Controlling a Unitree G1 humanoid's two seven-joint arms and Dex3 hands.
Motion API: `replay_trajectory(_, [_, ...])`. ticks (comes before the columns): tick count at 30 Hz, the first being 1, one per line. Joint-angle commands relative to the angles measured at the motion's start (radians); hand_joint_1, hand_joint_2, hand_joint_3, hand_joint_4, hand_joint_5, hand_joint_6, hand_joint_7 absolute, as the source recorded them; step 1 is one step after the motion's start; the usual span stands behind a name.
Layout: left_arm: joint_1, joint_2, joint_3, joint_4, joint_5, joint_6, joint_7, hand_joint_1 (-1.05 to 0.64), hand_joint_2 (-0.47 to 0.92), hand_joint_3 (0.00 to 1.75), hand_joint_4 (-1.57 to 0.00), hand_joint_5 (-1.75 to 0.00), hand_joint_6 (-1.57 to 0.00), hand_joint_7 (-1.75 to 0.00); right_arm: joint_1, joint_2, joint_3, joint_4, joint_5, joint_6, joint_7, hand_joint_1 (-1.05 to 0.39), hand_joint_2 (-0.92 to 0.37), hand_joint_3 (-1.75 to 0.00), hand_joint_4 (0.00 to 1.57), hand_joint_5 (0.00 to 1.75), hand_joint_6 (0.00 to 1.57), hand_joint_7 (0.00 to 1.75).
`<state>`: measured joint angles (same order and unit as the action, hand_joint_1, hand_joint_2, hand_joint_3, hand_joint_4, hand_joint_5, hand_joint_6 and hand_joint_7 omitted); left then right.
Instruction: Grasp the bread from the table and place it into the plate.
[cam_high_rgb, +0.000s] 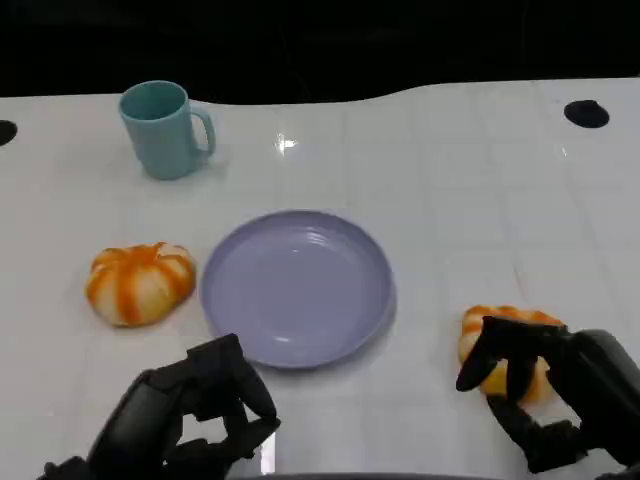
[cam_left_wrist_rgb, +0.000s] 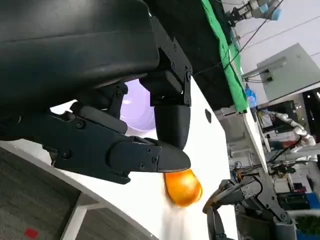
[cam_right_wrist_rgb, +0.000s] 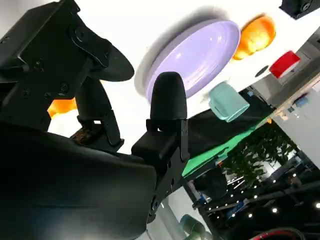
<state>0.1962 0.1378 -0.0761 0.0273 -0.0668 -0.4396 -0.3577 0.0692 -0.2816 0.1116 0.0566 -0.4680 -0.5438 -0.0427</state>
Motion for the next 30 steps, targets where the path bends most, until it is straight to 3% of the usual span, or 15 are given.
replay_trajectory(1, [0.0, 0.012, 0.009, 0.003, -0.009, -0.003, 0.001, -0.54, 0.92, 0.32, -0.69, -1.75, -0.6, -1.54, 0.003, -0.067, -0.023, -0.091, -0.081, 0.089, 0.029, -0.15, -0.28, -1.08, 0.64, 1.19, 0.67, 0.78])
replay_trajectory(6, [0.001, 0.015, 0.01, 0.008, -0.009, -0.011, -0.001, -0.52, 0.92, 0.32, -0.69, -1.75, -0.6, -1.54, 0.016, -0.122, -0.023, -0.196, -0.172, 0.181, 0.074, -0.28, -0.6, -0.43, 0.46, 0.61, 0.65, 0.22])
replay_trajectory(10, [-0.003, 0.015, 0.012, 0.018, -0.007, -0.023, -0.001, -0.52, 0.92, 0.32, -0.69, -1.75, -0.59, -1.54, 0.031, -0.15, -0.025, -0.311, -0.253, 0.299, 0.148, -0.38, -0.75, -0.13, 0.29, 0.45, 0.56, 0.04])
replay_trajectory(15, [-0.003, 0.016, 0.012, 0.016, -0.005, -0.015, 0.002, -0.54, 0.92, 0.32, -0.69, -1.75, -0.6, -1.54, 0.04, -0.174, -0.024, -0.427, -0.344, 0.424, 0.246, -0.45, -0.81, -0.04, 0.14, 0.4, 0.42, 0.0])
replay_trajectory(21, [-0.004, 0.011, 0.007, 0.015, -0.012, -0.014, -0.003, -0.56, 0.92, 0.32, -0.69, -1.75, -0.6, -1.54, 0.047, -0.2, -0.009, -0.496, -0.414, 0.504, 0.347, -0.54, -0.84, -0.02, 0.03, 0.37, 0.3, 0.0])
replay_trajectory(30, [-0.003, 0.005, 0.002, 0.002, -0.009, 0.002, 0.005, -0.55, 0.92, 0.31, -0.69, -1.75, -0.6, -1.53, 0.021, -0.191, 0.033, -0.443, -0.434, 0.517, 0.346, -0.58, -0.82, 0.0, 0.03, 0.39, 0.28, 0.01])
